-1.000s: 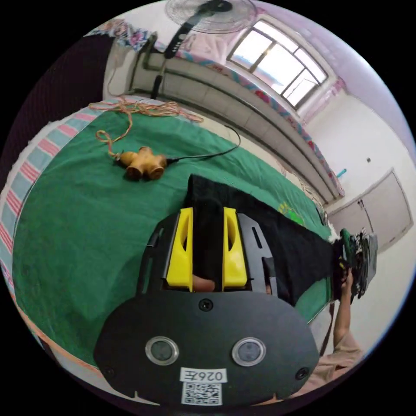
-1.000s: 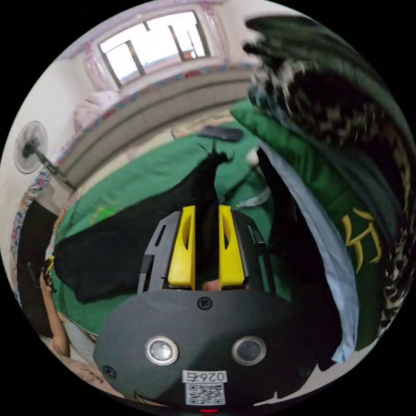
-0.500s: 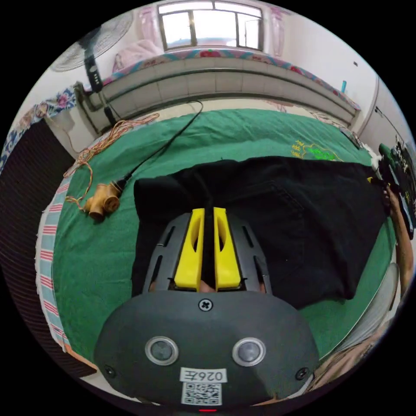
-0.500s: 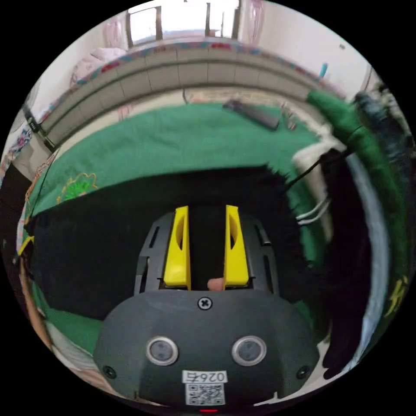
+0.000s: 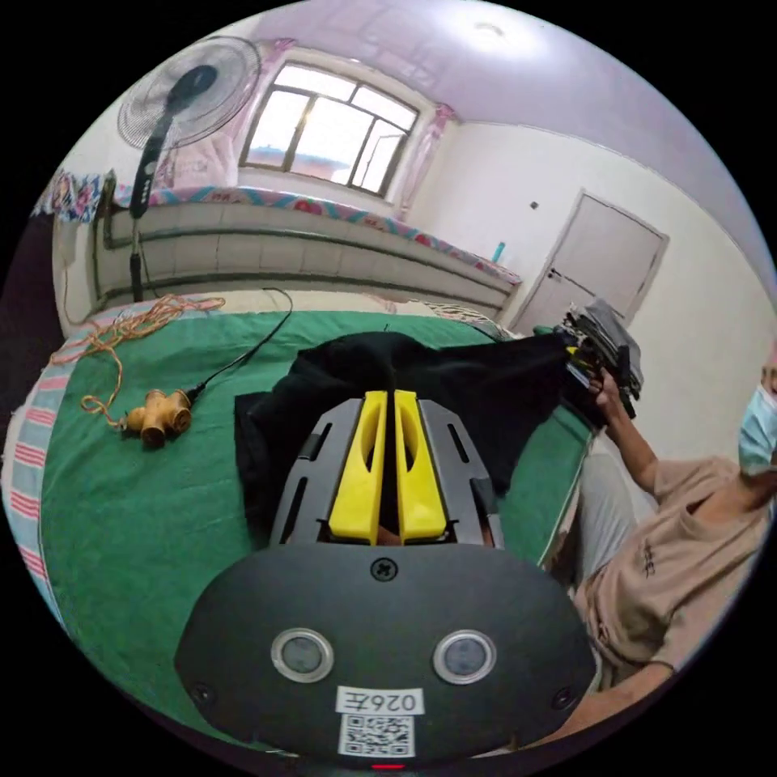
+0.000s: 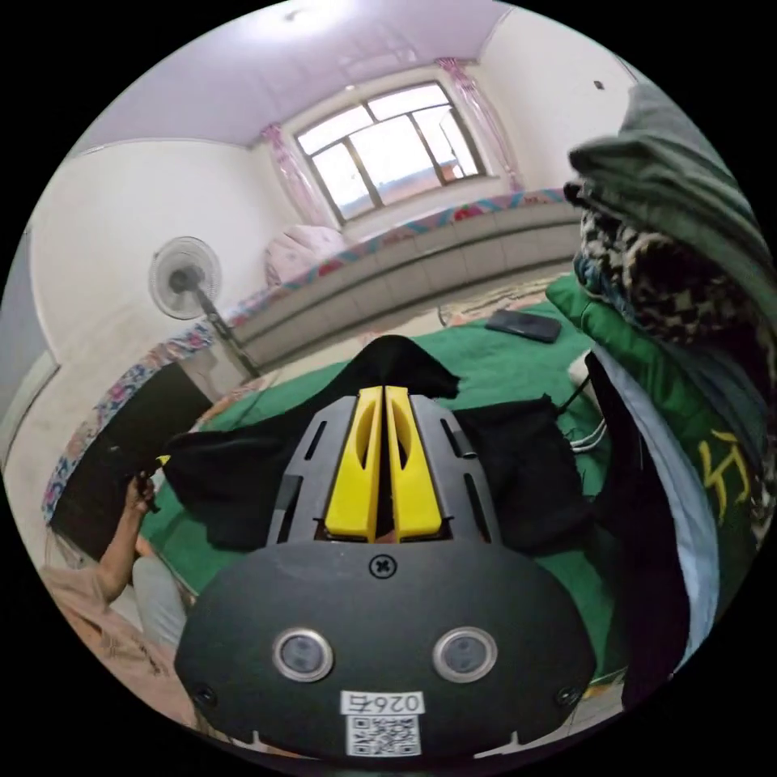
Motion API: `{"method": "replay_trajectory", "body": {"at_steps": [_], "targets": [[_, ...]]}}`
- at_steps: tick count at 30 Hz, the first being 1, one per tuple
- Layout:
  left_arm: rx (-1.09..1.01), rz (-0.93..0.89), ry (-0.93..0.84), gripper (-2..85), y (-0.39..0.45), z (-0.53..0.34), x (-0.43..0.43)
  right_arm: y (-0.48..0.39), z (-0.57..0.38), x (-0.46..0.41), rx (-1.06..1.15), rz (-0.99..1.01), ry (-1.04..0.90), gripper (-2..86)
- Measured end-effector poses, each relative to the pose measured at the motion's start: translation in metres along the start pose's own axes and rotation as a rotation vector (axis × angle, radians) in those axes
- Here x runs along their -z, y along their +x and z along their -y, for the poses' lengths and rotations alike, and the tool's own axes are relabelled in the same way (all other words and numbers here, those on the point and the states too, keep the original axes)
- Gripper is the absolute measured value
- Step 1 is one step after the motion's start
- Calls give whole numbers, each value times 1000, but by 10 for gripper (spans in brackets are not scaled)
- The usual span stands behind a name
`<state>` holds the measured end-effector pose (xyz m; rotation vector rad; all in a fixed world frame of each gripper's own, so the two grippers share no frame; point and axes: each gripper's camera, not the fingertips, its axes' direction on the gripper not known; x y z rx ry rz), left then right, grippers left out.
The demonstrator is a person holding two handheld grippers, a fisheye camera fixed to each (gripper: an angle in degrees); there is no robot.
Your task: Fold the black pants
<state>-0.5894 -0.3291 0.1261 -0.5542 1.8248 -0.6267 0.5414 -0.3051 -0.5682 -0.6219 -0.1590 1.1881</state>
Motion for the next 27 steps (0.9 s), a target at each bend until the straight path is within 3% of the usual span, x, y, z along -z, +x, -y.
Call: {"method": "replay_trajectory", "body": {"at_steps": [5, 11, 14, 18, 20, 22, 25, 27], "targets": [[-40, -97, -66, -2, 10, -60, 47, -6, -62, 76, 29, -80, -14, -14], [141, -146, -178, -1, -16, -115, 63, 10, -104, 87, -77, -43, -272, -11], [190, -141, -66, -7, -24, -121, 88, 5, -101, 88, -78, -112, -332, -4], [280, -72, 305, -7, -34, -130, 155, -28, -82, 109, -4, -377, -158, -9], [327, 34, 396, -3, -39, -124, 170, -45, -73, 104, 66, -392, -95, -9], [352, 98, 405, 13, -45, -107, 166, -56, -58, 68, 142, -317, -160, -9], [333, 132, 224, 39, -60, -65, 120, -46, -49, -4, 139, -240, -457, -9], [364, 115, -161, 5, -81, -38, 56, -33, -55, -41, 129, -244, -696, -10]]}}
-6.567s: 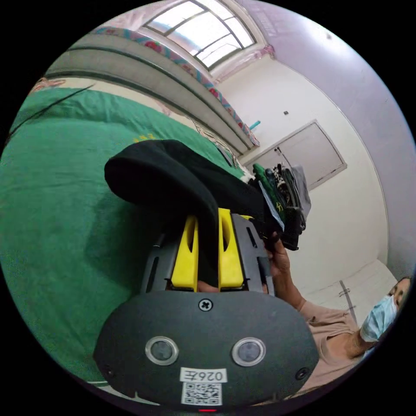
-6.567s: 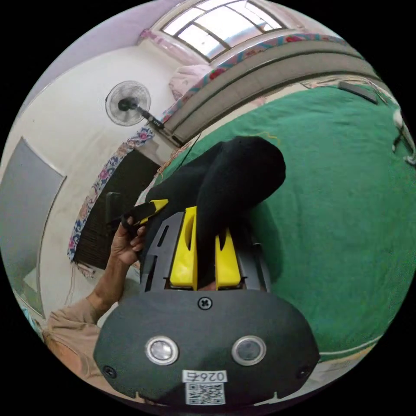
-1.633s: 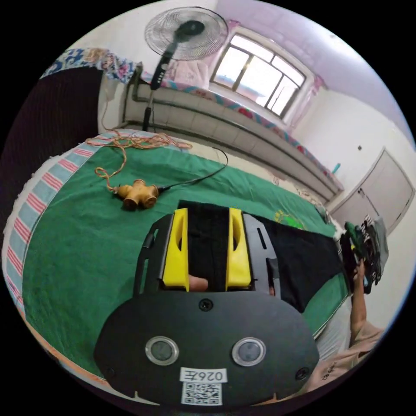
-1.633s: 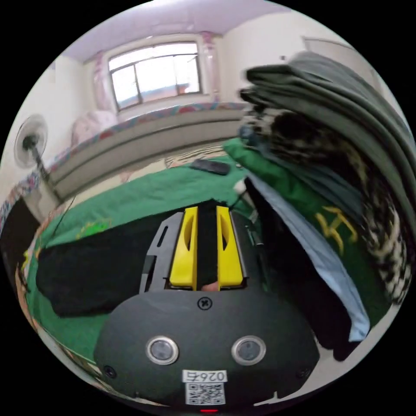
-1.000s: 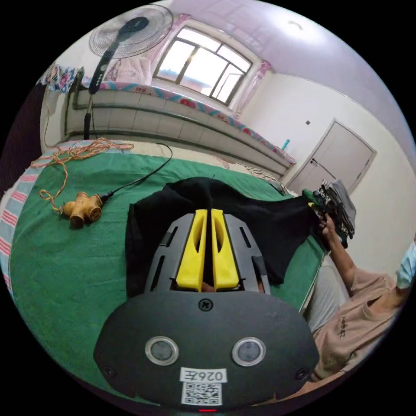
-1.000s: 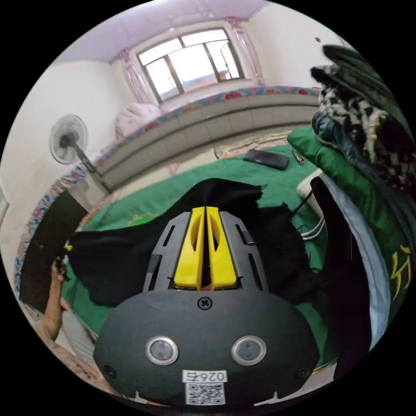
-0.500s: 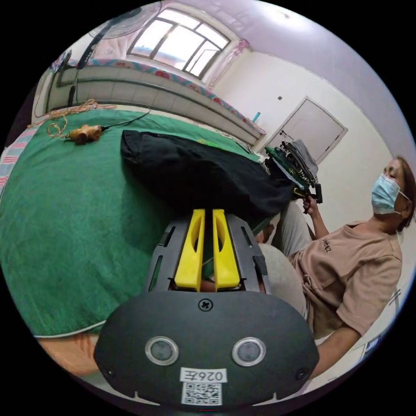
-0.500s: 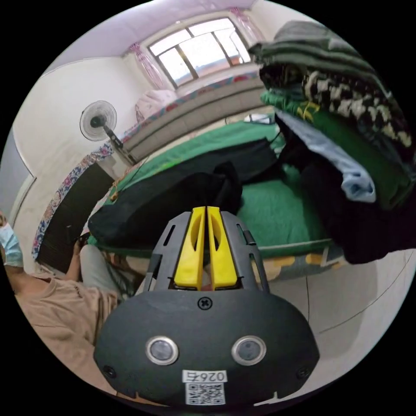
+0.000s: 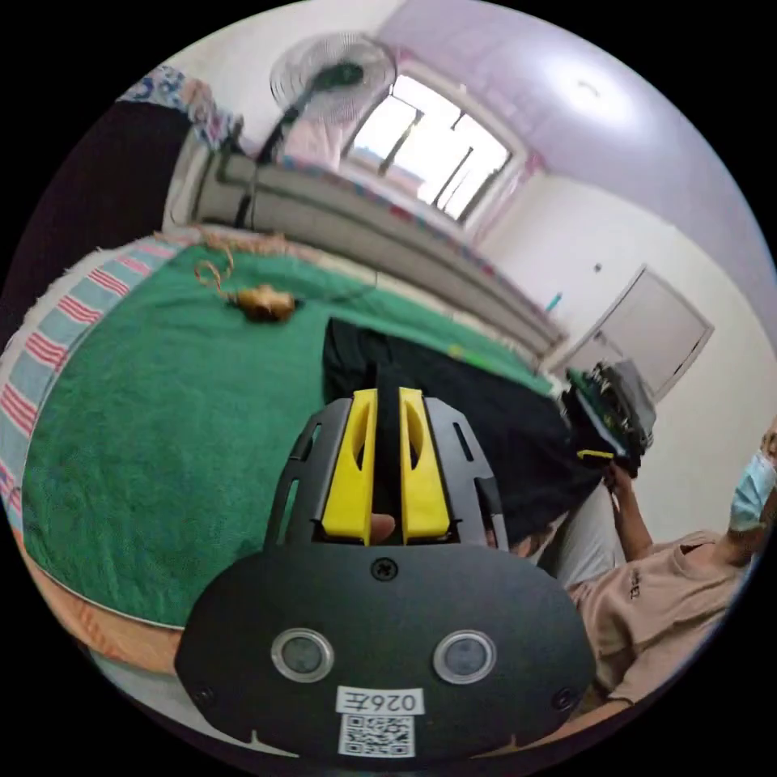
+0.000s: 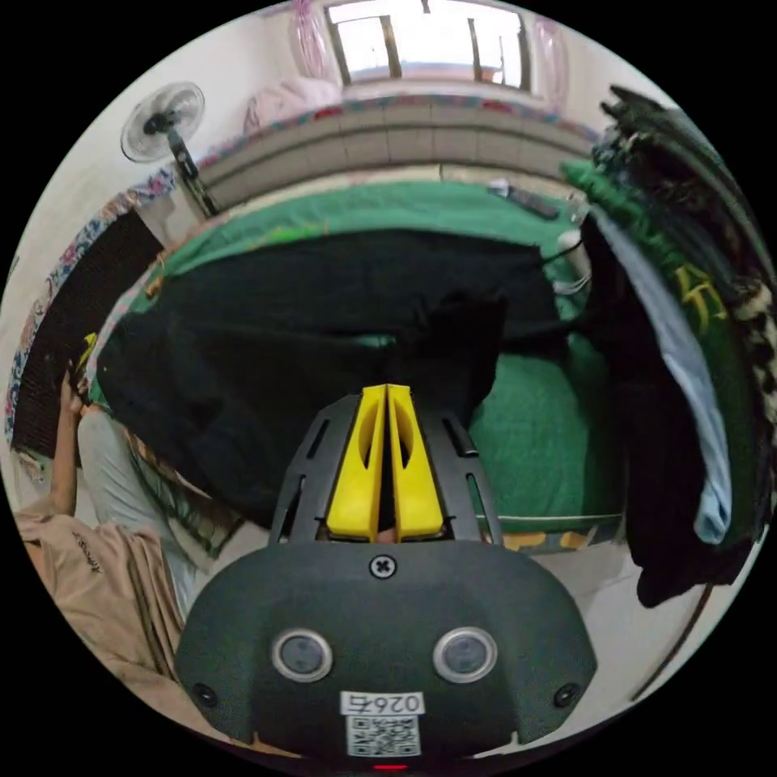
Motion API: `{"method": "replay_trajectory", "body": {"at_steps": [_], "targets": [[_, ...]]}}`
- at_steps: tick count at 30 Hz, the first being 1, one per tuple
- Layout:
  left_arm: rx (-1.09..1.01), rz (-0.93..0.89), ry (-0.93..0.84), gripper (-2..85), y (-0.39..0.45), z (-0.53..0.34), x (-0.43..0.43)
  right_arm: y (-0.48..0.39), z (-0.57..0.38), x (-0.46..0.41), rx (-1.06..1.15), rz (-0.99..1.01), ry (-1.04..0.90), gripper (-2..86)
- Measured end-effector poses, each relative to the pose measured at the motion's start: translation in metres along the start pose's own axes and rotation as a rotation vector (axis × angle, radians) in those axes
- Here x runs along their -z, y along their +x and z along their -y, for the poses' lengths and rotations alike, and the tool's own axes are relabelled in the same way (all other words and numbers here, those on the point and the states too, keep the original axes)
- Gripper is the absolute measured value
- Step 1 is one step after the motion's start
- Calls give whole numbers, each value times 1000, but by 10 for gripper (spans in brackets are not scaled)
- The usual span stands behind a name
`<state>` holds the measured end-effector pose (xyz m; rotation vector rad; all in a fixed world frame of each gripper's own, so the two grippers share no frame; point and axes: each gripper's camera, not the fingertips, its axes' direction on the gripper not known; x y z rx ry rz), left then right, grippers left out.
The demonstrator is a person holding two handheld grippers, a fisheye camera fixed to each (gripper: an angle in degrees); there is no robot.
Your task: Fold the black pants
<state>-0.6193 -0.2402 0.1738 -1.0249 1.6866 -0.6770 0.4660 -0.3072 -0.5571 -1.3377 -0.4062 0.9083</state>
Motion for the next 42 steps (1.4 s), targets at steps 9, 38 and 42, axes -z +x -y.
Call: {"method": "replay_trajectory", "body": {"at_steps": [9, 38, 42], "targets": [[-64, -25, 235, 26, -14, 93, 6, 22, 50, 65, -172, -67, 397, -6], [-257, 206, 57, 59, 47, 190, -144, -39, 286, 23, -63, -609, 407, -10], [-267, 304, 81, 60, 58, 208, -145, -44, 323, 29, -67, -626, 433, -9]]}}
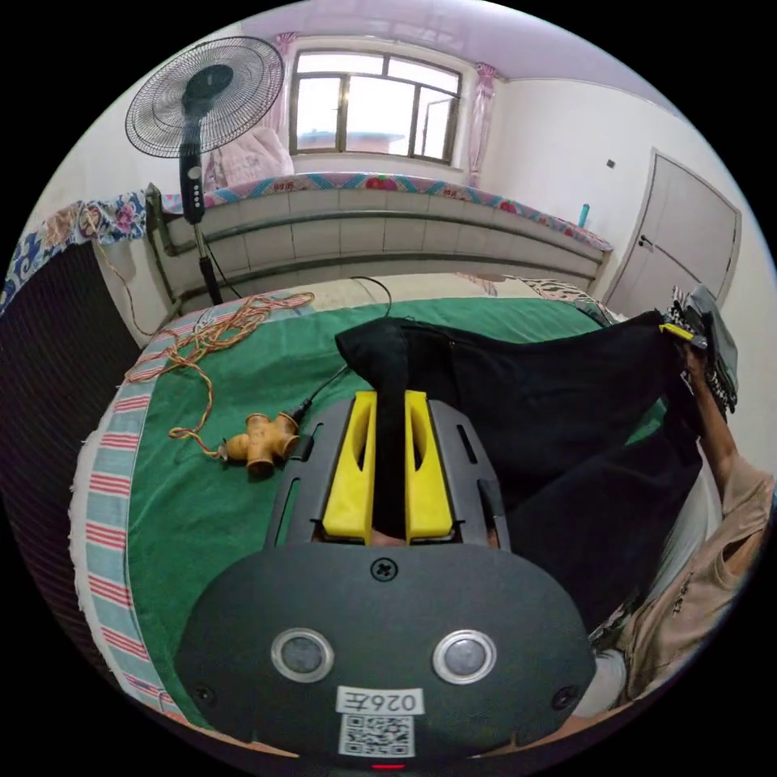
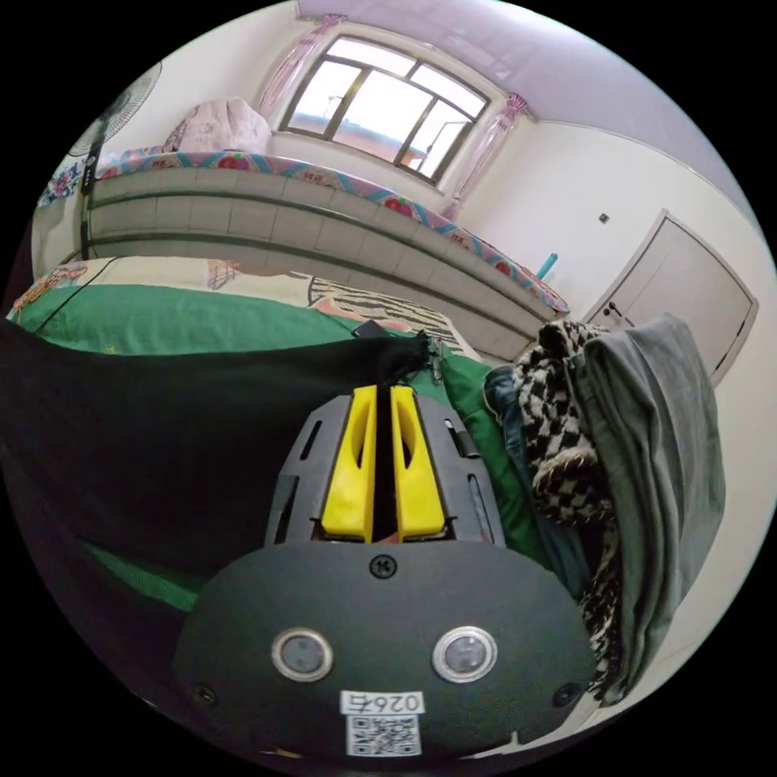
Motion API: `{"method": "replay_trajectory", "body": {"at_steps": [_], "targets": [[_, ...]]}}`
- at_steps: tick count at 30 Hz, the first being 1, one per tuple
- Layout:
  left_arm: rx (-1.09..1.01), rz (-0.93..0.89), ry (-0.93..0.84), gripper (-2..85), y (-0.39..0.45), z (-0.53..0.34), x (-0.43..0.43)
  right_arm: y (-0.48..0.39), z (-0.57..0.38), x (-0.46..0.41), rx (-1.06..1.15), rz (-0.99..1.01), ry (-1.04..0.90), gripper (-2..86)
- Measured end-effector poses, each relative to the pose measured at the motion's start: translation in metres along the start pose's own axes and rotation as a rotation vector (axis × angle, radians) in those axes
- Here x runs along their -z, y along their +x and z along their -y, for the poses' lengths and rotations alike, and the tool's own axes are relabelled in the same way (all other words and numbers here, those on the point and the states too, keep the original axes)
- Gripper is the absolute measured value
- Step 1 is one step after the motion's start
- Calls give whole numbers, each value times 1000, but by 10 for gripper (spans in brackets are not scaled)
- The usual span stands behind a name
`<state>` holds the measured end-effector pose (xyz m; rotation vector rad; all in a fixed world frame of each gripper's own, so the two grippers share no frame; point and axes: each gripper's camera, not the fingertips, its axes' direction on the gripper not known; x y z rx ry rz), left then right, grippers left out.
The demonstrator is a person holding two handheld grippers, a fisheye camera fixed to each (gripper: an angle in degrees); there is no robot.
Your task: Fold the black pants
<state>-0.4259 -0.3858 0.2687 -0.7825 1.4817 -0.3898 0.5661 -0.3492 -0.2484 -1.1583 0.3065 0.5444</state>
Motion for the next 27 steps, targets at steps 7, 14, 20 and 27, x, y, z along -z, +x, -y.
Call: {"method": "replay_trajectory", "body": {"at_steps": [7, 14, 20, 27], "targets": [[271, 18, -264, 54, -33, -6, -80, -34, 18, -107, 25, -104, -315, 2], [60, 55, -21, -8, 32, -31, -53, -60, 7, -90, 53, -18, -57, -8], [-43, 3, -21, -3, 71, 1, -83, -54, 17, -112, -64, 187, -19, 5], [-303, -54, -438, 93, 117, 46, -190, -77, 42, -166, 297, 584, -268, 96]]}}
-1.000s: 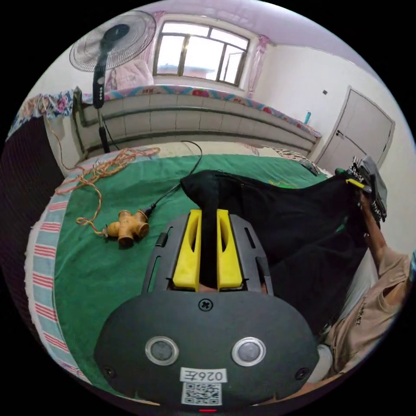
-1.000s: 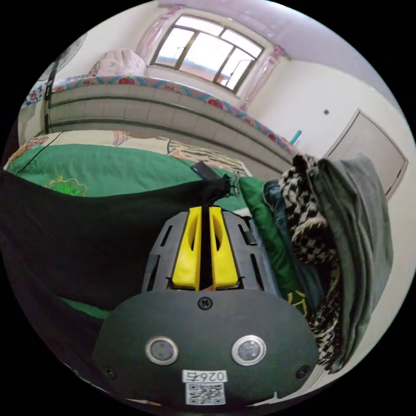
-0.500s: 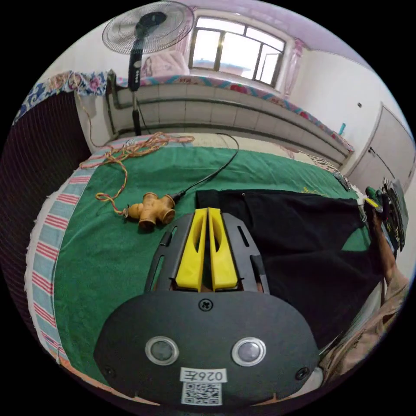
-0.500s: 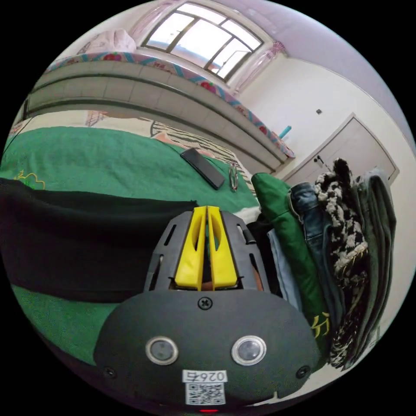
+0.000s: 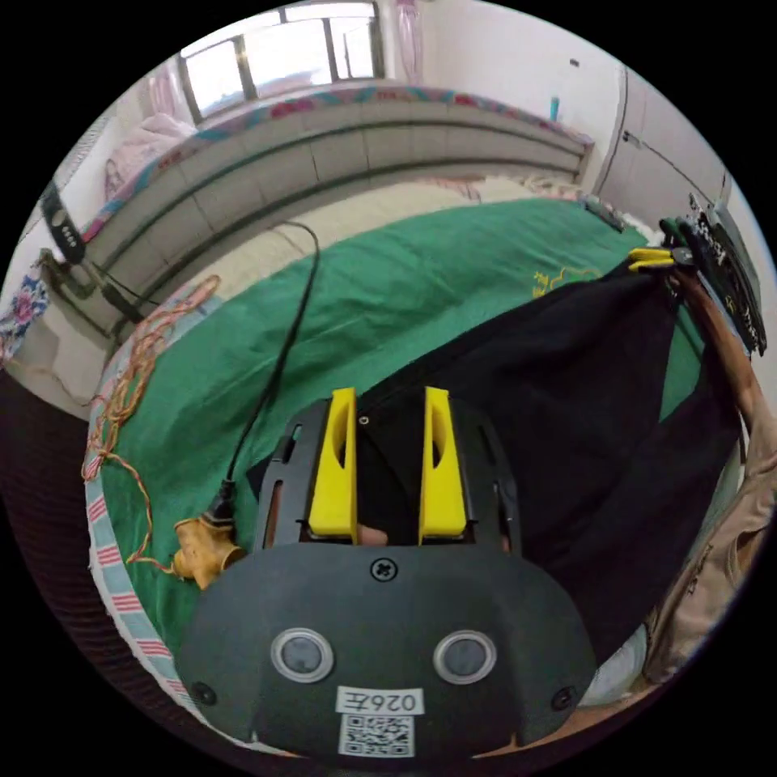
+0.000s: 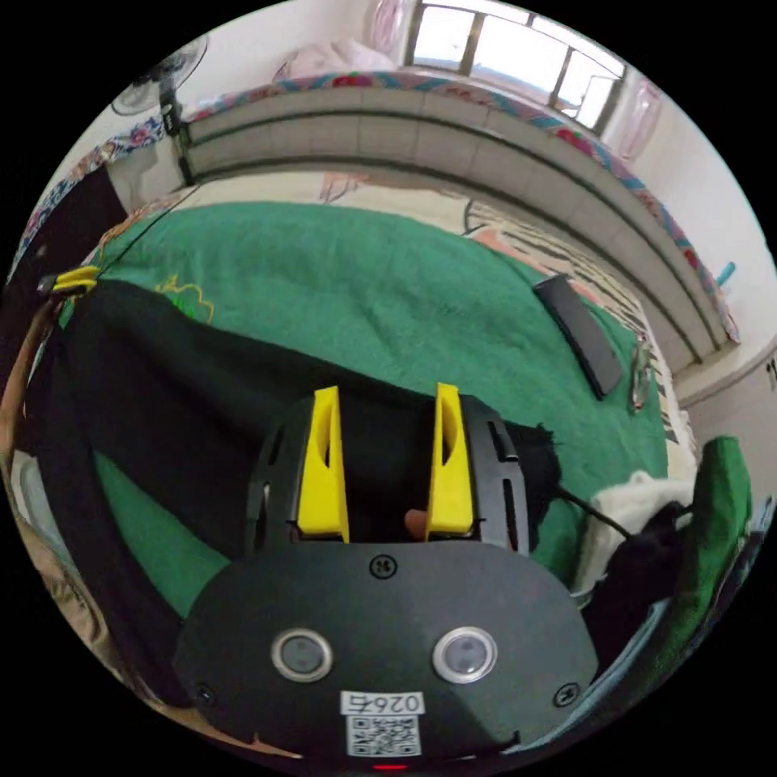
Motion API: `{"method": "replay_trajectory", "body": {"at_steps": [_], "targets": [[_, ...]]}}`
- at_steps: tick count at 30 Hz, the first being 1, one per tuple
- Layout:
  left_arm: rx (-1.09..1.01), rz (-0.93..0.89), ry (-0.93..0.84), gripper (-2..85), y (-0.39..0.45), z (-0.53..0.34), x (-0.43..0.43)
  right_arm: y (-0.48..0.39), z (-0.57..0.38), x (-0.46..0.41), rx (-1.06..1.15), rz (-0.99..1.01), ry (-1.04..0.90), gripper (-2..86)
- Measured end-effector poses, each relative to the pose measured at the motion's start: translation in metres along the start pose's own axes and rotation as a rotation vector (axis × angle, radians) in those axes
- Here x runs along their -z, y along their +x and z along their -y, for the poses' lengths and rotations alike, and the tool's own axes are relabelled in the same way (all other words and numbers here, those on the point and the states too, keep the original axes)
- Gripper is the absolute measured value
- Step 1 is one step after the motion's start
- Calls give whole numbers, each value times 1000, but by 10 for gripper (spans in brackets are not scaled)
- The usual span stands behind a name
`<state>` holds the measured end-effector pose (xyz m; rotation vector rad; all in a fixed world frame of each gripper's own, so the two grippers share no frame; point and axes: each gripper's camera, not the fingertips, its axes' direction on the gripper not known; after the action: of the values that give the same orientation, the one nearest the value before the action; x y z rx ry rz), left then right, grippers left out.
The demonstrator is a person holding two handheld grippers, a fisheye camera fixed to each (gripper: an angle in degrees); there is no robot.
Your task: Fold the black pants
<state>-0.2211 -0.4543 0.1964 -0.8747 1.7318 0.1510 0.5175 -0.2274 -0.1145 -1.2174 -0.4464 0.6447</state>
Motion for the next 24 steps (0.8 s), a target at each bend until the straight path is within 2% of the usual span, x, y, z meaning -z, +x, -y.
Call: {"method": "replay_trajectory", "body": {"at_steps": [2, 4, 5, 8, 10, 12, 14, 16, 17, 19, 20, 21, 22, 24], "targets": [[-14, 31, 57, 51, 7, 0, 2, 4, -1, 1, 4, 54, 0, 35], [-20, 17, 25, 24, 12, 2, 5, 5, 4, 6, 8, 39, -44, -1], [-6, 32, 88, 17, 16, -4, 16, 4, 5, 10, 3, 13, -23, -3], [74, 8, 330, 12, 18, -31, 42, -1, 1, 39, -55, -72, 204, 5], [128, 59, 380, 13, 19, -45, 40, 1, 1, 32, -110, -107, 195, 37], [268, 231, 384, 5, 20, -59, 36, 1, -1, 20, -136, -153, 120, 56], [294, 289, 375, -5, 24, -67, 32, -3, -12, 17, -141, -202, 138, 58], [287, 279, 320, -8, 24, -70, 21, -7, -33, 10, -135, -262, 180, 35], [293, 259, 235, -9, 20, -69, 9, -6, -37, 4, -134, -296, 160, 25], [302, 233, 192, -9, 16, -68, 5, 12, -58, -26, -170, -470, -39, 0], [299, 223, 175, -9, 15, -69, 6, 15, -66, -23, -165, -462, 11, -3], [288, 211, 148, -9, 13, -71, 9, 26, -80, -14, -260, -466, 49, -5], [289, 222, 134, -9, 13, -73, 12, 40, -93, -10, -357, -488, 0, -7], [321, 382, 107, -9, 17, -92, 34, 53, -114, 3, -430, -451, -14, -8]]}}
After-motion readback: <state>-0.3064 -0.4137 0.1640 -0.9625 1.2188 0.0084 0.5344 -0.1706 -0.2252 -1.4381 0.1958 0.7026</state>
